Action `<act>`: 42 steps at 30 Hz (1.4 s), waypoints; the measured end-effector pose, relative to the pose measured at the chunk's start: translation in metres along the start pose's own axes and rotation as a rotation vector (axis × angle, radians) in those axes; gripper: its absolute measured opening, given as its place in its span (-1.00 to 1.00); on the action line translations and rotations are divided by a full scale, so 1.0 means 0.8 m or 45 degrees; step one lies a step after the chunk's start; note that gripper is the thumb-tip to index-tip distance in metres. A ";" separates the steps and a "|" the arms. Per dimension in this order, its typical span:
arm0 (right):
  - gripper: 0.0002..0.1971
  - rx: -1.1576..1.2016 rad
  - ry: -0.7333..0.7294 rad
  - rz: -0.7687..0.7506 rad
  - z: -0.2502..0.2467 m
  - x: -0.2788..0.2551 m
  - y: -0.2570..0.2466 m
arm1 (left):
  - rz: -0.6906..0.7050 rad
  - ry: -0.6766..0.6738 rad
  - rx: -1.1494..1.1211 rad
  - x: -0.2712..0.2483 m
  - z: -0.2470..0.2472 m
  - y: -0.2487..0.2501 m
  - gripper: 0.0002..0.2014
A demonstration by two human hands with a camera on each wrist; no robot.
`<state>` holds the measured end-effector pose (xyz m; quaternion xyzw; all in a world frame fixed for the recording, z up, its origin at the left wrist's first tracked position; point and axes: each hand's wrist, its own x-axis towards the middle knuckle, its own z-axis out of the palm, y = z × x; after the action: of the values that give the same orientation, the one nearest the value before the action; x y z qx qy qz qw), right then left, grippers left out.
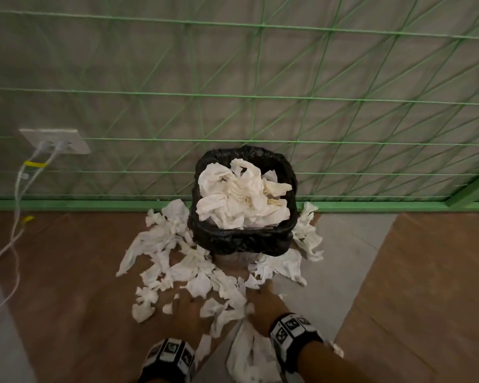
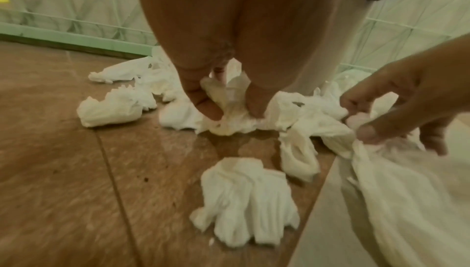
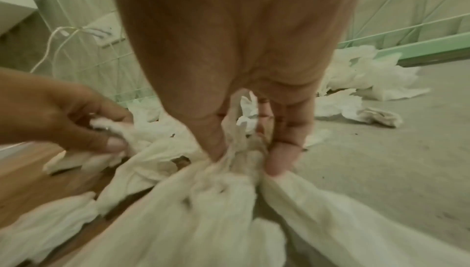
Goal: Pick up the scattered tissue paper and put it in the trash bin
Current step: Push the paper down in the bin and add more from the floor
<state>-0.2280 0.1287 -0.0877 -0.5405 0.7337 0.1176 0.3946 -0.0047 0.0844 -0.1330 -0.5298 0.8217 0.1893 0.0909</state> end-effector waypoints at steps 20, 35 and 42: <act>-0.77 1.128 1.078 -0.245 -0.364 -0.144 0.076 | -0.460 0.495 -1.190 0.016 -0.137 0.008 -0.63; -0.82 1.062 1.590 -1.220 -0.428 -0.269 -0.104 | -0.342 0.982 -1.542 0.020 -0.387 0.043 -0.67; -0.88 0.216 1.113 -0.419 -0.320 -0.120 -0.106 | 0.109 0.757 -1.484 0.011 -0.467 0.119 -0.72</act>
<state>-0.2589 0.0096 0.1707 -0.6143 0.7426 -0.2451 0.1050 -0.0754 -0.0399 0.2247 -0.4888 0.5950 0.4526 -0.4497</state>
